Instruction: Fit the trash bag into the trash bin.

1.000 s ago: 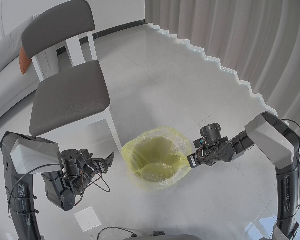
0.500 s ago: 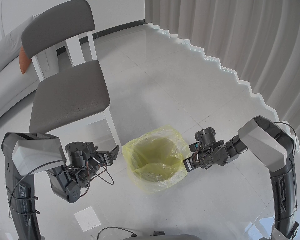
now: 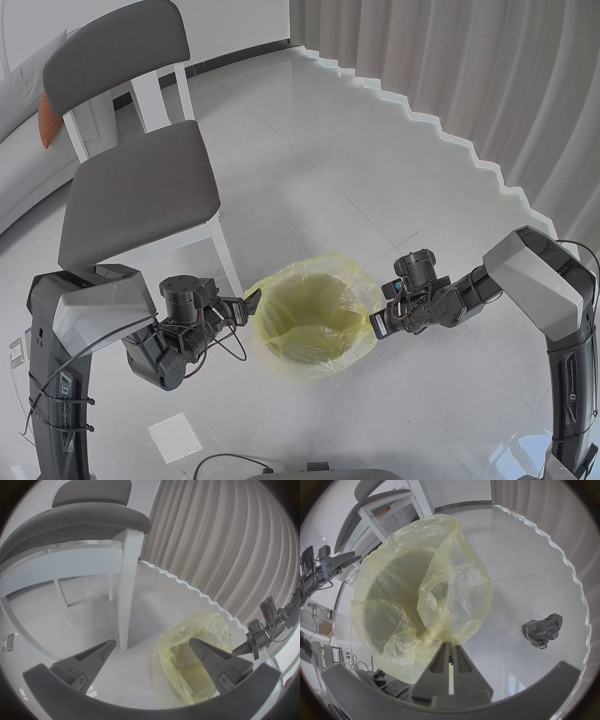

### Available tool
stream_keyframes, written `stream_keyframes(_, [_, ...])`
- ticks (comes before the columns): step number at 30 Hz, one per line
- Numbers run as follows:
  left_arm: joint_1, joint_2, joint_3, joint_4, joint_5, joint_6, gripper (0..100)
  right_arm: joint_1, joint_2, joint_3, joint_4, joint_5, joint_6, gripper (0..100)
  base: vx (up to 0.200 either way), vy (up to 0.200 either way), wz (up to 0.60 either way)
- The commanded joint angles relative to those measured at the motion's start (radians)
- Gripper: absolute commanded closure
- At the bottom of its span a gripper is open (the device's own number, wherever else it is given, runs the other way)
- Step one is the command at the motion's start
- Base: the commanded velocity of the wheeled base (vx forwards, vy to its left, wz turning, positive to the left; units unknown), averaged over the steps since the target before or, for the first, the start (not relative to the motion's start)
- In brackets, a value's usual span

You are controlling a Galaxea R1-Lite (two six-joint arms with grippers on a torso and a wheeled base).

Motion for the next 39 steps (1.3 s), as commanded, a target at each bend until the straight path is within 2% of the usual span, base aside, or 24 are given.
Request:
stream_keyframes(1, [-0.004,0.051,-0.026,-0.002,0.000,0.000,0,-0.001,-0.021,0.002,-0.001,0.000,0.000,100,0.000,0.000,0.00])
stream_keyframes(11, [-0.001,0.115,-0.092,0.002,0.000,0.000,0,-0.001,-0.017,0.001,-0.001,0.000,0.000,100,0.000,0.000,0.00])
stream_keyframes(12, [0.001,0.121,-0.099,0.002,-0.002,0.000,100,-0.002,-0.017,0.002,-0.001,0.000,0.000,100,0.000,0.000,0.00])
stream_keyframes(25, [0.007,0.141,-0.103,0.002,0.003,-0.002,100,-0.008,-0.006,0.004,-0.001,0.000,0.001,100,0.000,0.000,0.00])
stream_keyframes(39, [0.008,0.140,-0.046,0.002,0.006,0.001,100,-0.019,0.048,-0.010,-0.005,0.000,0.001,100,0.000,0.000,0.00])
